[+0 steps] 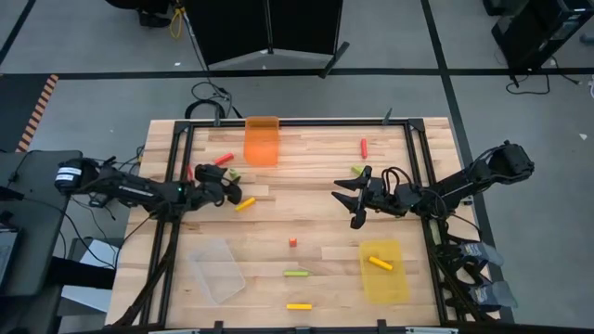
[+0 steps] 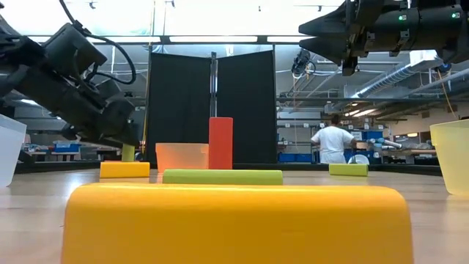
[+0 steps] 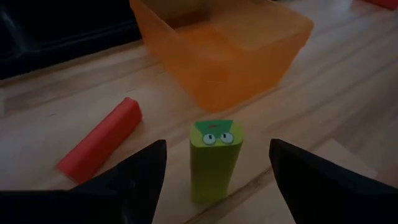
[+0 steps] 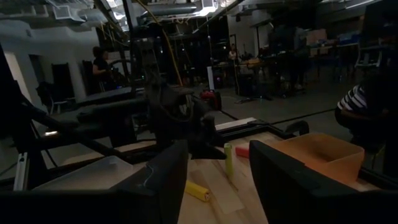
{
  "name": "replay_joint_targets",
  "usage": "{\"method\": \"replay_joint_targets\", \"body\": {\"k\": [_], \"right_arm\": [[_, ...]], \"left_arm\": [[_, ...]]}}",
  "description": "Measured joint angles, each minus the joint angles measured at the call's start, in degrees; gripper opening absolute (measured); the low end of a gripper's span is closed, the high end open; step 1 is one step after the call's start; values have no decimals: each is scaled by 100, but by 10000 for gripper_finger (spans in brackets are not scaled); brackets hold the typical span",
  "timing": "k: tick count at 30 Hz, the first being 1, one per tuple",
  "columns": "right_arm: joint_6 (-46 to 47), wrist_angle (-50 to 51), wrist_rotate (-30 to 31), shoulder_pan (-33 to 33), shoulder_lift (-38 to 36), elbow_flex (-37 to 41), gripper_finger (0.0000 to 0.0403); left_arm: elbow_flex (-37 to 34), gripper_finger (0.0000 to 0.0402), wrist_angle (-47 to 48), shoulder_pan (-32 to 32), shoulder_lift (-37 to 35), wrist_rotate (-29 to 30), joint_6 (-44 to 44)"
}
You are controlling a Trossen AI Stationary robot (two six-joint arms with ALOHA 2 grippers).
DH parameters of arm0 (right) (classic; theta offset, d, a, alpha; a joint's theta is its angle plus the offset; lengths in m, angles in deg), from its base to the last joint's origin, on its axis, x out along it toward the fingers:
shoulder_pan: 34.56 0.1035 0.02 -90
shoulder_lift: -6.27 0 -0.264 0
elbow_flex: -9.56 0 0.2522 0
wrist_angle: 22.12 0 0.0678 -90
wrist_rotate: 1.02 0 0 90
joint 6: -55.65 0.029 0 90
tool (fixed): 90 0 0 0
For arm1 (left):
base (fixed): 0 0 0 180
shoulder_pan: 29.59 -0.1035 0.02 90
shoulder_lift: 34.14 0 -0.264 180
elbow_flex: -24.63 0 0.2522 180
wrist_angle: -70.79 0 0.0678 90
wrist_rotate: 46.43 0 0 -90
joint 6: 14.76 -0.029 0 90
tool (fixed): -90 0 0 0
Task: Sort blocks
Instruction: Put the left green block into the transparent bin
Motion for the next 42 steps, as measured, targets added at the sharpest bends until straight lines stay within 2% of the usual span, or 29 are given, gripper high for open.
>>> {"method": "replay_joint_targets", "body": {"k": [6,10,16,21,25,32,35,42], "right_arm": [[38,-1,0,0,0,0,181],[57,-2,0,0,0,0,182],[59,-2,0,0,0,0,179],[59,8,0,0,0,0,179],[62,69,0,0,-2,0,179],[127,127,0,0,-2,0,177],[190,129,0,0,-2,0,177],[193,164,0,0,-2,0,174]], "left_arm": [[0,289,-385,0,533,78,29],[0,274,-675,0,805,174,36],[4,220,-802,0,1113,283,38],[4,159,-868,0,1319,359,37],[4,110,-1268,0,1415,346,-177],[3,109,-1751,0,1416,330,-567],[2,109,-1853,13,1392,132,-569],[7,109,-2270,391,920,-1015,-965]]}}
